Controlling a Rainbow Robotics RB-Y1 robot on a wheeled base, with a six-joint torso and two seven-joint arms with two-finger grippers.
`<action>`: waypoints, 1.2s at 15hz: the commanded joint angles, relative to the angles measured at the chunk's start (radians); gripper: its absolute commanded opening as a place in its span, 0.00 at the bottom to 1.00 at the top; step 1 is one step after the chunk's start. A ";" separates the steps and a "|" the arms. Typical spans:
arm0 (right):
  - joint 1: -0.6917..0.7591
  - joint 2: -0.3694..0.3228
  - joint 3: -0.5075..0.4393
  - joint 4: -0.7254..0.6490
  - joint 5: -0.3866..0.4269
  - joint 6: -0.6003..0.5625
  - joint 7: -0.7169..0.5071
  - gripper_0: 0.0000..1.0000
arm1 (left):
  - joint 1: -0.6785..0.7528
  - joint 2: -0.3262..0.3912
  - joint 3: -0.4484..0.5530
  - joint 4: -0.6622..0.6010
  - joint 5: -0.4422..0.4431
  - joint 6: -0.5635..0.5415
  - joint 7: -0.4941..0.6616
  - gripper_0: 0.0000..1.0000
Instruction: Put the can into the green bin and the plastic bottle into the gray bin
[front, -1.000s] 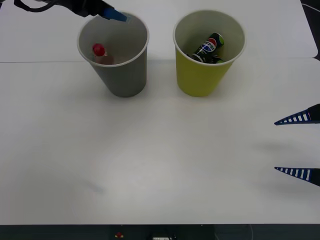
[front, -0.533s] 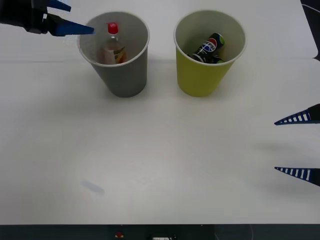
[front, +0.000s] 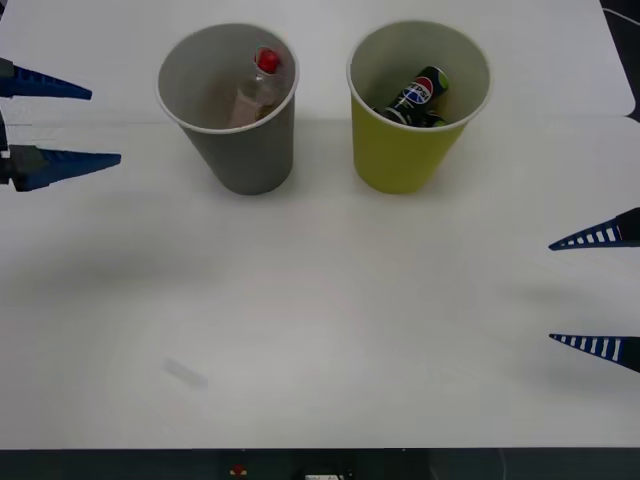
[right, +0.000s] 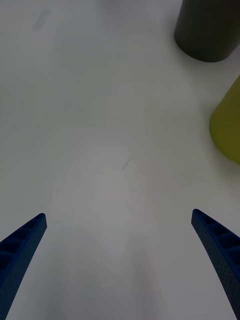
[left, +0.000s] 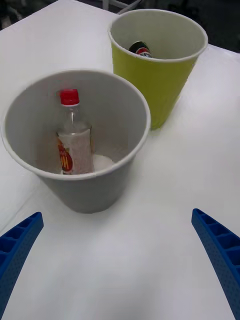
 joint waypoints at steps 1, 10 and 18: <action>0.000 0.000 0.000 0.000 0.000 0.000 0.000 1.00 | 0.137 0.026 0.046 -0.040 0.060 -0.012 -0.130 1.00; 0.000 0.000 0.000 0.000 0.000 0.000 0.000 1.00 | 0.476 0.133 0.110 -0.105 0.202 -0.044 -0.484 1.00; 0.000 0.000 0.000 0.000 0.000 0.000 0.000 1.00 | 0.647 0.146 0.172 -0.185 0.241 -0.017 -0.533 1.00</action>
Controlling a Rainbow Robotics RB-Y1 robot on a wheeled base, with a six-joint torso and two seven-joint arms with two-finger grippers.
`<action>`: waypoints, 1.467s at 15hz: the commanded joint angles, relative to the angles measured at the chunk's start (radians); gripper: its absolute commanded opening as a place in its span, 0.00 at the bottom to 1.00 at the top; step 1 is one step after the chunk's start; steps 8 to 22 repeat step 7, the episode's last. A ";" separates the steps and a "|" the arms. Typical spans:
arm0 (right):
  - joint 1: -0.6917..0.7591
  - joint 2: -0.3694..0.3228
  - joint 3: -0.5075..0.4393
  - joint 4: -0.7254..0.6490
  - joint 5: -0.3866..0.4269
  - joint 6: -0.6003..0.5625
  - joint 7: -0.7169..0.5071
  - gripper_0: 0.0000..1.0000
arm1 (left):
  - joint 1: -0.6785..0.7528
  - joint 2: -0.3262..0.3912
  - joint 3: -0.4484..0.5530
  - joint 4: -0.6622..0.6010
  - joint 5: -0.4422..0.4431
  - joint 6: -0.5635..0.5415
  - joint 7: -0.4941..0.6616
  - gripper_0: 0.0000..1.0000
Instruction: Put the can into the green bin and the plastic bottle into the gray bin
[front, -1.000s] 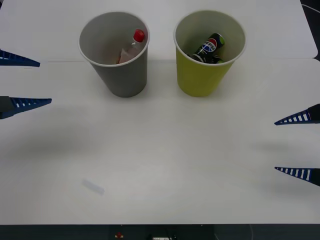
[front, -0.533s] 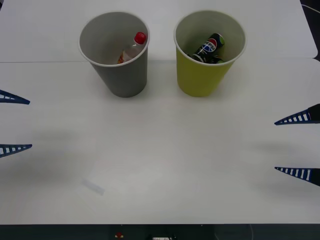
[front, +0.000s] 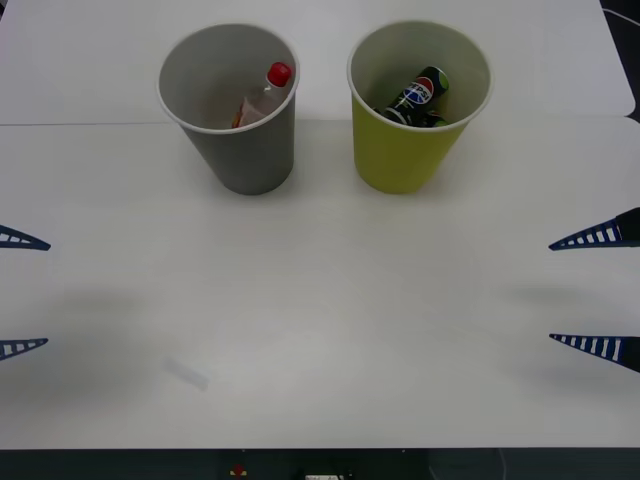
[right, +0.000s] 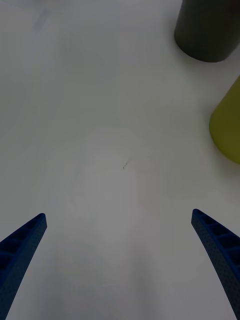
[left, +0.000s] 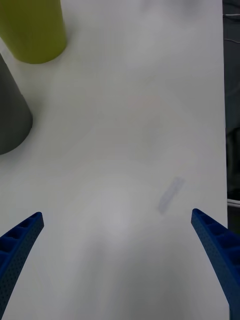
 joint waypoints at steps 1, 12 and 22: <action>0.000 0.000 0.000 0.000 0.000 0.000 0.000 1.00 | 0.027 -0.001 0.007 -0.003 0.014 0.002 -0.004 1.00; 0.000 0.000 0.000 0.000 0.000 0.000 0.000 1.00 | 0.048 -0.001 0.018 -0.003 0.017 0.000 -0.006 1.00; 0.000 0.000 0.000 0.000 0.000 0.000 0.000 1.00 | 0.048 -0.001 0.018 -0.003 0.017 0.000 -0.006 1.00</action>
